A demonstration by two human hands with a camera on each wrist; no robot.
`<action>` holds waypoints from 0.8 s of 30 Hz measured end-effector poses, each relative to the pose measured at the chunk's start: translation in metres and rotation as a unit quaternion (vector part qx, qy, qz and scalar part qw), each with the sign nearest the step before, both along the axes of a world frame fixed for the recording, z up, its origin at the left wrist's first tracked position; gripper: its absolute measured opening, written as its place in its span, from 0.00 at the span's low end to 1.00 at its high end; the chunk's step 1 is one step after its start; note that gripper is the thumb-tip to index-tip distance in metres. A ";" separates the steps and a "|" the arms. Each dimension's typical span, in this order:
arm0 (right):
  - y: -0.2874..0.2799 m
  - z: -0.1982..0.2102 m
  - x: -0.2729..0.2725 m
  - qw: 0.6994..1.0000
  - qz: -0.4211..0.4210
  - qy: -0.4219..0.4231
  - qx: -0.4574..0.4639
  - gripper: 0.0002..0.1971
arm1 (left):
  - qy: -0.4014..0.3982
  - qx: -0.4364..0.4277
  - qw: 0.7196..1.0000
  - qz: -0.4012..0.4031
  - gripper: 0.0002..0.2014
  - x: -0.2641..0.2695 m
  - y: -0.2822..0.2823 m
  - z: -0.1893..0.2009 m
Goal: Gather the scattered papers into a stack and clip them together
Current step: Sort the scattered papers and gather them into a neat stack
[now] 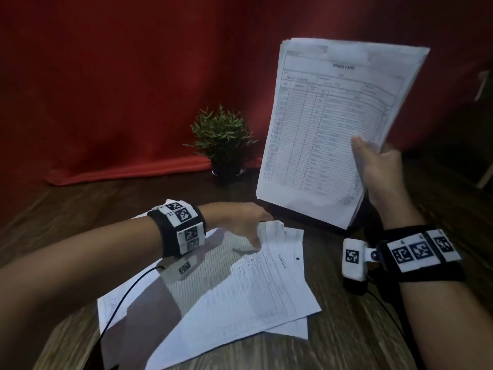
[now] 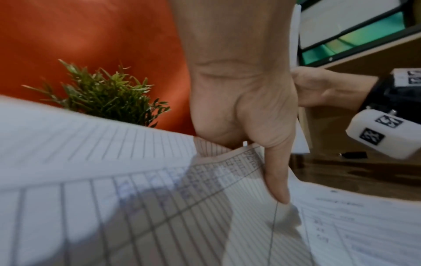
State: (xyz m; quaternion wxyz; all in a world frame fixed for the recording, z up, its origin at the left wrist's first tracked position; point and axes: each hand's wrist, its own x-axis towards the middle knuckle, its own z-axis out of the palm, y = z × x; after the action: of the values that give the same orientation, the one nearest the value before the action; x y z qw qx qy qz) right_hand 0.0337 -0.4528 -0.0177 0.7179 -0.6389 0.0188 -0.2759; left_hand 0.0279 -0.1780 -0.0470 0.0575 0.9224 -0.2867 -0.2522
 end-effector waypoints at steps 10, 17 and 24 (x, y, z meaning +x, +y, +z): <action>0.019 -0.006 0.002 1.000 0.019 0.003 -0.003 0.14 | -0.052 -0.421 0.888 0.176 0.14 0.004 0.051 0.081; 0.055 -0.008 -0.003 0.995 0.066 0.061 -0.041 0.08 | -0.139 -0.719 0.604 0.315 0.15 0.008 0.061 0.082; 0.087 -0.011 -0.016 0.979 0.153 0.074 -0.108 0.10 | -0.217 -0.739 0.565 0.298 0.10 0.002 0.051 0.058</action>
State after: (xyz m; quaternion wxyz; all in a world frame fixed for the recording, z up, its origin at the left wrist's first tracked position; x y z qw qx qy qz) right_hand 0.0179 -0.3656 -0.0289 0.6748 -0.7269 -0.0563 -0.1146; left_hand 0.0298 -0.1266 0.0112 0.7269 0.6182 -0.0862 0.2863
